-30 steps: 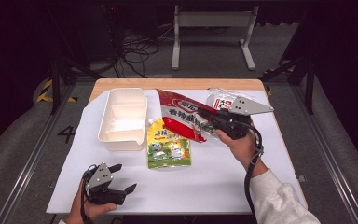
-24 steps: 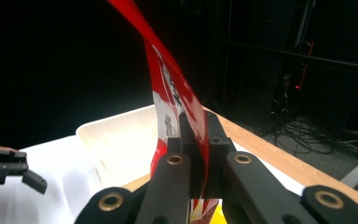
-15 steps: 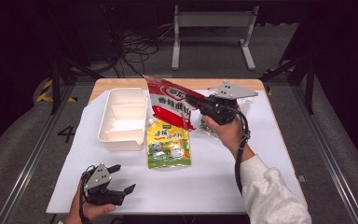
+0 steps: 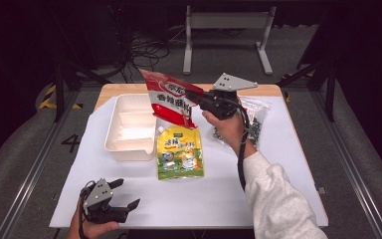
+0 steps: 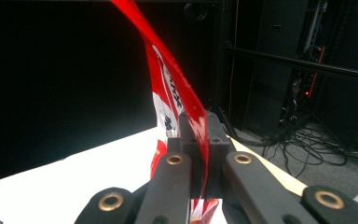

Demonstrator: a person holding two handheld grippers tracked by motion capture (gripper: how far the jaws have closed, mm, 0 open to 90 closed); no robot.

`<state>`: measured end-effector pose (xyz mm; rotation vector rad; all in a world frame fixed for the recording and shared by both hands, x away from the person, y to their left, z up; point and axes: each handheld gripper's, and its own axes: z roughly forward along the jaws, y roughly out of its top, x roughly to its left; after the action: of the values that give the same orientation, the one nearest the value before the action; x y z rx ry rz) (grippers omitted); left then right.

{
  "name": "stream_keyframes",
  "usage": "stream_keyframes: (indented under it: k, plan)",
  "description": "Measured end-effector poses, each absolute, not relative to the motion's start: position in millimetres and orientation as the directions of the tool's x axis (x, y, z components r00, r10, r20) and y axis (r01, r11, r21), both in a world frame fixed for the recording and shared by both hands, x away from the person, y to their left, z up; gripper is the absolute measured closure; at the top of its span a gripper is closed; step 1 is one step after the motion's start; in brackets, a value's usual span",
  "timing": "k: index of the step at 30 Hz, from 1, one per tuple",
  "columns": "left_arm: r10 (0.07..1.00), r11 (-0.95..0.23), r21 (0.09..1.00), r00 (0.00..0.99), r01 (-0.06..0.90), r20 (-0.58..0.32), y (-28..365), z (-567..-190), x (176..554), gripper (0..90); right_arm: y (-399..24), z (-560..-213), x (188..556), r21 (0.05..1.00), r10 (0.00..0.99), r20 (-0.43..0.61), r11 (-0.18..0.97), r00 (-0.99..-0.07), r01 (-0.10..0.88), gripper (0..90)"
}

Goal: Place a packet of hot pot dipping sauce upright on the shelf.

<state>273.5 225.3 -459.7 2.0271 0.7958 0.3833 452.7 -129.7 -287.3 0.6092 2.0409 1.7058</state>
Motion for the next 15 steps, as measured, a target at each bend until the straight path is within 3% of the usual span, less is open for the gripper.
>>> stream_keyframes:
  k: [15]
  plan:
    - [0.713,-0.353,0.842,0.7,0.408,-0.039,242.1,-460.7,254.2,14.5,-106.9,-291.5,481.0,0.985,0.562,-0.012,0.15,-0.827,0.088,89.5]
